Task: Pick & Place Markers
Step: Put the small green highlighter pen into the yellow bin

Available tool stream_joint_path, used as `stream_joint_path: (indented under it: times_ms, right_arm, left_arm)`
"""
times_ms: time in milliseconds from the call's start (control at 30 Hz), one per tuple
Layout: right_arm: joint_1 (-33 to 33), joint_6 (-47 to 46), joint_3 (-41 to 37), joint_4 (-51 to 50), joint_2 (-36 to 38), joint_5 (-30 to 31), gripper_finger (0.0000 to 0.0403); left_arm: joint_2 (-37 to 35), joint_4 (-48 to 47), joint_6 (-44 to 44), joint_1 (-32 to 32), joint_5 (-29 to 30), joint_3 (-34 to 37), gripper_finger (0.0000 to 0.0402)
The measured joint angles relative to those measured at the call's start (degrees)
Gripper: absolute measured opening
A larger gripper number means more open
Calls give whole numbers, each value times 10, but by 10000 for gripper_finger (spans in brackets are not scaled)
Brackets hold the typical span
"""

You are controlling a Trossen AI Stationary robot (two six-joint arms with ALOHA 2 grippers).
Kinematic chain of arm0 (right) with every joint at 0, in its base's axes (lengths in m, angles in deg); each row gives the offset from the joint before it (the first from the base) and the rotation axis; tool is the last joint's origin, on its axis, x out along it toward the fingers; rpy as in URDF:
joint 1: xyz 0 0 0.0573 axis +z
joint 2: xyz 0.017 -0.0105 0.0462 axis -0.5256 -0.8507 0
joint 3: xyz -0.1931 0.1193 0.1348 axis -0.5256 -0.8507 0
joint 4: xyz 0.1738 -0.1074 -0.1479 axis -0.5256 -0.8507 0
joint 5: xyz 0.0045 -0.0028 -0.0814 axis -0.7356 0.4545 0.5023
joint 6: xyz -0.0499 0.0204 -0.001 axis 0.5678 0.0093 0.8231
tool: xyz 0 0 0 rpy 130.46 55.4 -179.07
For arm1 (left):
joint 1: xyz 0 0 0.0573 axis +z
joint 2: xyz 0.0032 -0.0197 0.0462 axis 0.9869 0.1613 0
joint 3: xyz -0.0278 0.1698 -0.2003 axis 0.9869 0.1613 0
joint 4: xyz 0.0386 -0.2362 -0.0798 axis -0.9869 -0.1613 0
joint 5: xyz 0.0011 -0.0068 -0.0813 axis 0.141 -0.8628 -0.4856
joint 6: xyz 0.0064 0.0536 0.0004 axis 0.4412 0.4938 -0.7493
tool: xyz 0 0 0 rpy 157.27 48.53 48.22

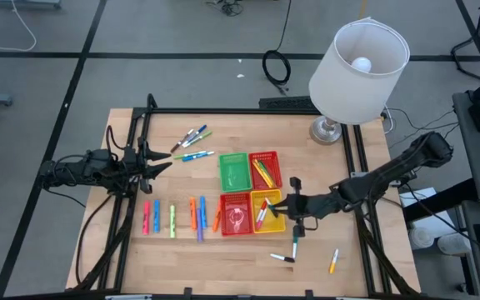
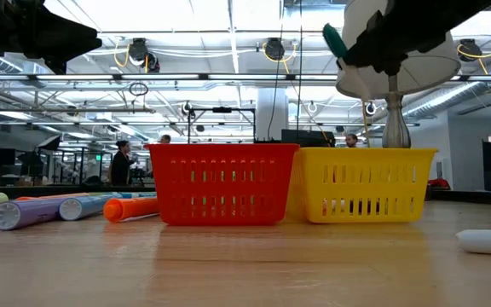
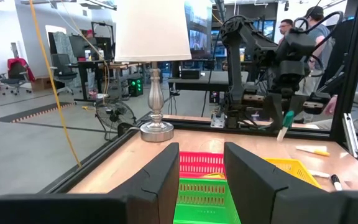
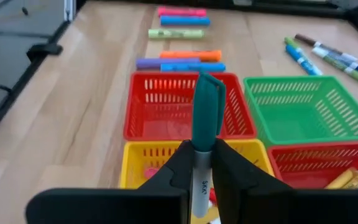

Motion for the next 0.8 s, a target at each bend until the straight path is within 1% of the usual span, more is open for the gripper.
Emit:
stream_joint_path:
  times_ms: [133,267,367,500,567,800]
  right_arm:
    - [-20,7,39,-17,-40,-41,26]
    - [-36,8,79,-76,-93,-69,25]
    - [-44,6,92,-89,-116,-70,27]
    - [-51,-5,93,-93,-128,-70,28]
    - [-52,-21,91,-114,-128,-69,26]
    - [-52,-61,60,-96,-136,-69,29]
  left_arm:
    - [0,0,0,0,0,0,134]
    - [0,0,0,0,0,0,134]
    - [0,0,0,0,0,0,134]
    - [0,0,0,0,0,0,134]
    - [0,1,0,0,0,0,134]
    - [0,0,0,0,0,0,134]
